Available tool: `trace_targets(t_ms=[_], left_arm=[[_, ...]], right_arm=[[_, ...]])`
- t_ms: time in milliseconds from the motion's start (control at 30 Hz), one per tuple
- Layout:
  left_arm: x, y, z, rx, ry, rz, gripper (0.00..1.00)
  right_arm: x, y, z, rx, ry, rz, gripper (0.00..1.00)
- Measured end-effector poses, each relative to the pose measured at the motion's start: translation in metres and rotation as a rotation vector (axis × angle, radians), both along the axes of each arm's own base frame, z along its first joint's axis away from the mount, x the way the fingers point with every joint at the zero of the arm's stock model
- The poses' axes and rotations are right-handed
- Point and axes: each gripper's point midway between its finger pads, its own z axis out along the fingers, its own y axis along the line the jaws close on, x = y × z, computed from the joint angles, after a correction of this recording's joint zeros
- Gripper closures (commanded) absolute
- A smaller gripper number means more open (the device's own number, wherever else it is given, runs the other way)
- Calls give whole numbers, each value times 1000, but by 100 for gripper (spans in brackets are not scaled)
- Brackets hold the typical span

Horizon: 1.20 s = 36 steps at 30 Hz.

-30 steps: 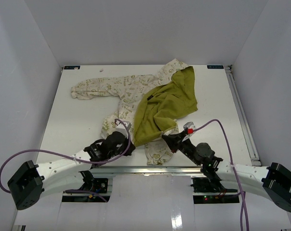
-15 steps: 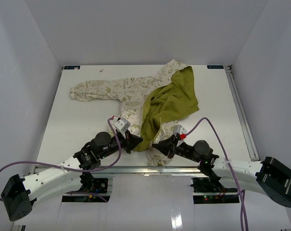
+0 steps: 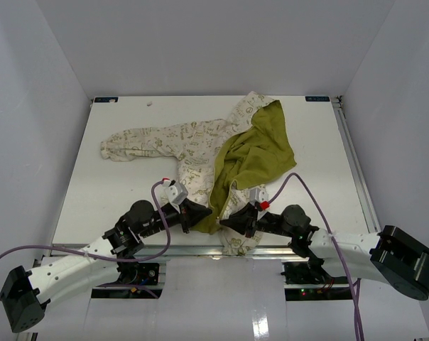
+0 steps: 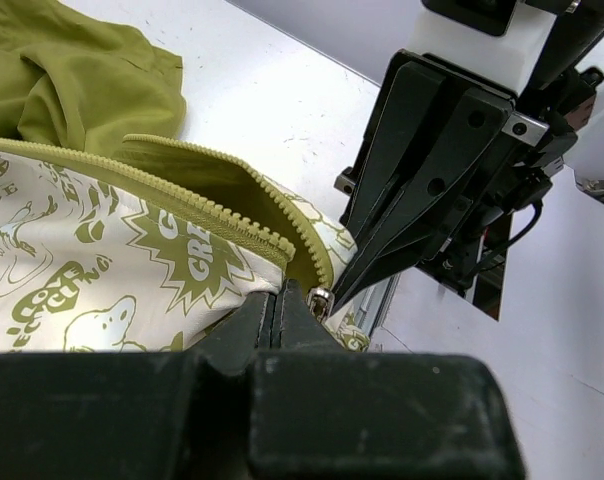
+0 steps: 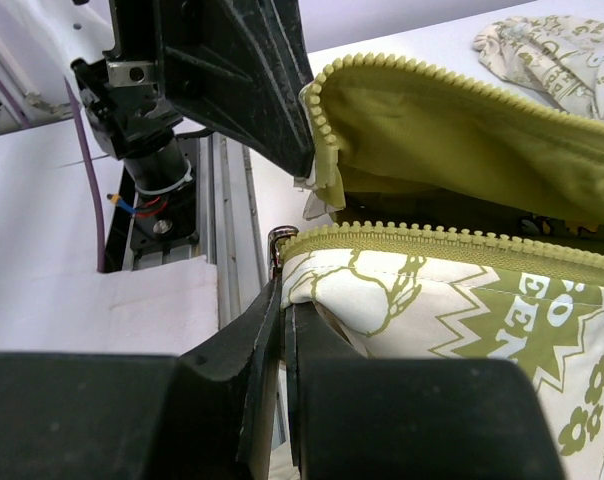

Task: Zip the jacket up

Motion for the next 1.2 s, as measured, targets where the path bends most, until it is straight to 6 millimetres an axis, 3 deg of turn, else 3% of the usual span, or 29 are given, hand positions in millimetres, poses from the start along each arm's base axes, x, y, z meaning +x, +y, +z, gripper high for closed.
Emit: trace_targets(t_ms=[233,833,1200], left_arm=[[-8,-3,-7,25,3,-53,100],[-17,-5,-9,37,-1,-109,100],[-15,-4,-12,51,-7,-95,100]], right_arm=[[-6,2,-7,-18,5,42,92],[-10,6,-1,-36,-32,89,92],[7,-3,2,-76,-76,78,92]])
